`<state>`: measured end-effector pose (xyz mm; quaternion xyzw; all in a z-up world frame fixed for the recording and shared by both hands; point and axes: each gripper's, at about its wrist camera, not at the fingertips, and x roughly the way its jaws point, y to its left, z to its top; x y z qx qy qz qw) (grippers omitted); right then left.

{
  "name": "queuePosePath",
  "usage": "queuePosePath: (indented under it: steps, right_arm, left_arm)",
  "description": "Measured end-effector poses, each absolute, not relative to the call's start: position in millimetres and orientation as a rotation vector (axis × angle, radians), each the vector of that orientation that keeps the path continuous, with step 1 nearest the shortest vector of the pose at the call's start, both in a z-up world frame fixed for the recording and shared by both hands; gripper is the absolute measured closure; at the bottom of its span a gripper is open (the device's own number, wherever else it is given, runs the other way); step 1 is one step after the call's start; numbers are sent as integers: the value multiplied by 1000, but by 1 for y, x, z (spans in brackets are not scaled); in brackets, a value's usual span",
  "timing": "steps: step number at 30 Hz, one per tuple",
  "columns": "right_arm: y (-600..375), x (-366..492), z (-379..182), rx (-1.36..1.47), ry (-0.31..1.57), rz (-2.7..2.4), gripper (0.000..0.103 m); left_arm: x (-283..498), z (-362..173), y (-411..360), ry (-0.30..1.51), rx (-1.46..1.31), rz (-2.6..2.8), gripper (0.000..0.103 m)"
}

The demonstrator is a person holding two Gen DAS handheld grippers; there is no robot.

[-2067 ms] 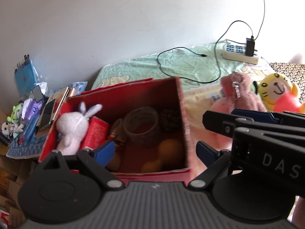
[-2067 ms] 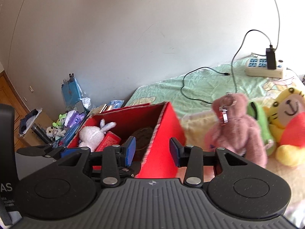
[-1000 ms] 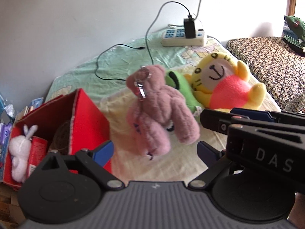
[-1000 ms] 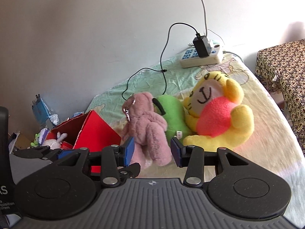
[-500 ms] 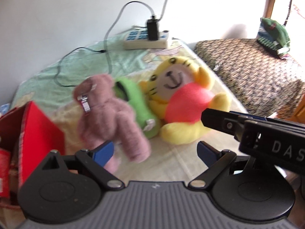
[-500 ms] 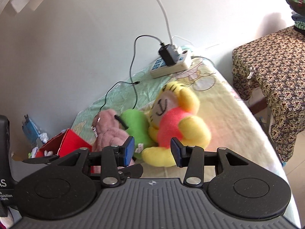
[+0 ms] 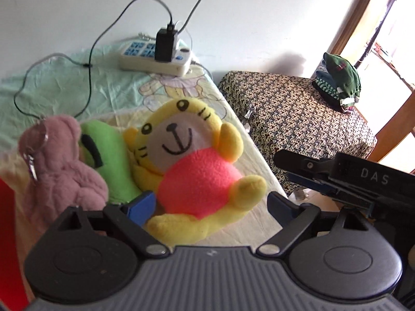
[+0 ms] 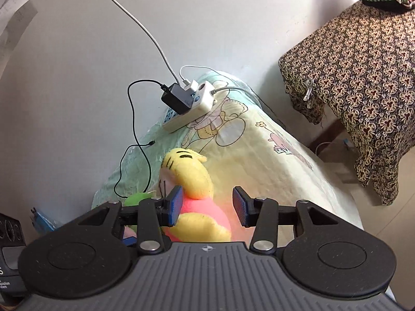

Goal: Organize objects
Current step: 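Move the right gripper to the yellow tiger plush in pink shirt, then grasp the yellow tiger plush with the right gripper and lift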

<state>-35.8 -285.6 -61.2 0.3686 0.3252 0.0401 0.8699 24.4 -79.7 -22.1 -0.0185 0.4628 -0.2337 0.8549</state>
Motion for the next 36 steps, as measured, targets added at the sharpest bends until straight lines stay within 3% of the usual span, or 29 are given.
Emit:
queuePosePath:
  steps: [6, 12, 19, 26, 36]
  right_arm:
    - [-288, -6, -87, 869, 760, 168, 56]
    - [-278, 25, -105, 863, 834, 229, 56]
    - [-275, 41, -123, 906, 862, 278, 47]
    - [-281, 31, -120, 973, 856, 314, 64]
    - [-284, -21, -100, 944, 823, 278, 66]
  left_arm:
    - [51, -45, -77, 1064, -140, -507, 13]
    - [63, -59, -80, 1088, -139, -532, 7]
    - [68, -70, -89, 1078, -91, -545, 2]
    - [61, -66, -98, 1049, -32, -569, 3]
    - [12, -45, -116, 992, 101, -653, 7]
